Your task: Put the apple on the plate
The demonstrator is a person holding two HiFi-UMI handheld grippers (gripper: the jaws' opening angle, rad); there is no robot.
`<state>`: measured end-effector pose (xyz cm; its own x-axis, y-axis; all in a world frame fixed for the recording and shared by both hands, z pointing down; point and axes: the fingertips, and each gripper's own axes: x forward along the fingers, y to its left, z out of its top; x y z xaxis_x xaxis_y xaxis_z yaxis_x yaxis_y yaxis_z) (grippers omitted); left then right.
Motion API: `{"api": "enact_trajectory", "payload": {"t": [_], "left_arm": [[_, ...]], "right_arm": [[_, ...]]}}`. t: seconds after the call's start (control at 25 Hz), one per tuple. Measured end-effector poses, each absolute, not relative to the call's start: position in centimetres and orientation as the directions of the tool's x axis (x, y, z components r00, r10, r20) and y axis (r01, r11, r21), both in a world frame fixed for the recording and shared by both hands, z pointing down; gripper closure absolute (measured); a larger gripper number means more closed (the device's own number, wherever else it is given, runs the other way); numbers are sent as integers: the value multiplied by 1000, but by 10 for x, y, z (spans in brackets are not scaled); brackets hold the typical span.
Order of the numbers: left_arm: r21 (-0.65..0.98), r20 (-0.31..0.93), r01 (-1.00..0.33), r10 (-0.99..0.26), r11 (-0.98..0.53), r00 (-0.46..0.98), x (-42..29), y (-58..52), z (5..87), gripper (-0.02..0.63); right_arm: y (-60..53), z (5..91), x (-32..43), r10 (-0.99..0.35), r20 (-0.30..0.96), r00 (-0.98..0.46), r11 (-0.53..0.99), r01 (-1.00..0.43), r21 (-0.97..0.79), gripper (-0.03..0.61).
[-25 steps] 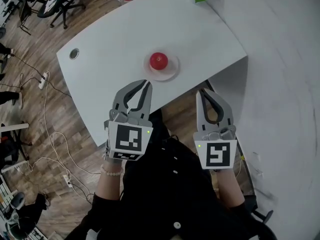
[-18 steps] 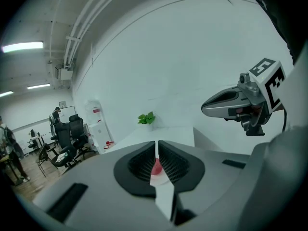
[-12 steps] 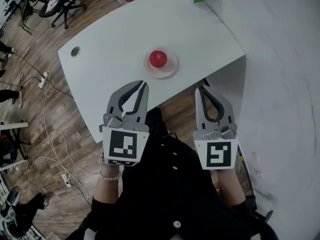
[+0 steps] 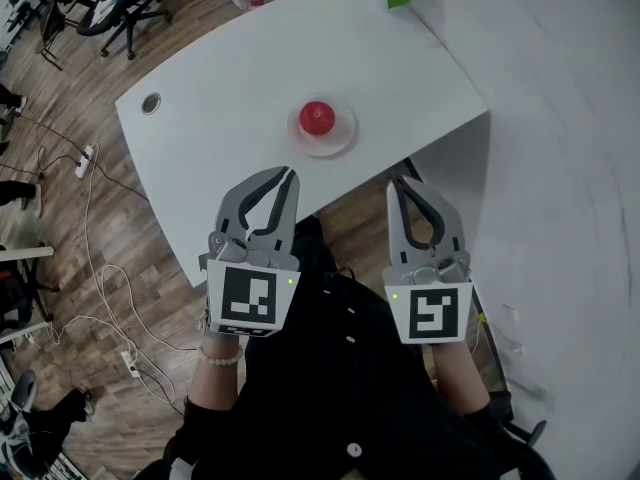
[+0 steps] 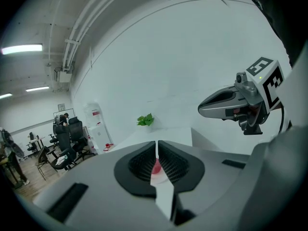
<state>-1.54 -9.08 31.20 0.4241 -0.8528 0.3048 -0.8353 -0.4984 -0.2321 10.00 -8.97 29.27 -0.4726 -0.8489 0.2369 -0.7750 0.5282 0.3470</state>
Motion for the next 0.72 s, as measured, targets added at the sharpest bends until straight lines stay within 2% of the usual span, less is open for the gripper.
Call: {"api": "enact_trajectory", "payload": {"t": [0.32,0.72], "left_arm": [[-206,299,-844,-853,-495,428,-15,-85,309,586],[-247,280,-810,-839,-532,466,-9,-83,310,586]], "right_arm": [[-84,292,98,-854,231,-466,520,-782,344,535],[-78,297,99,-849,259,-461,527,-779,341,537]]}}
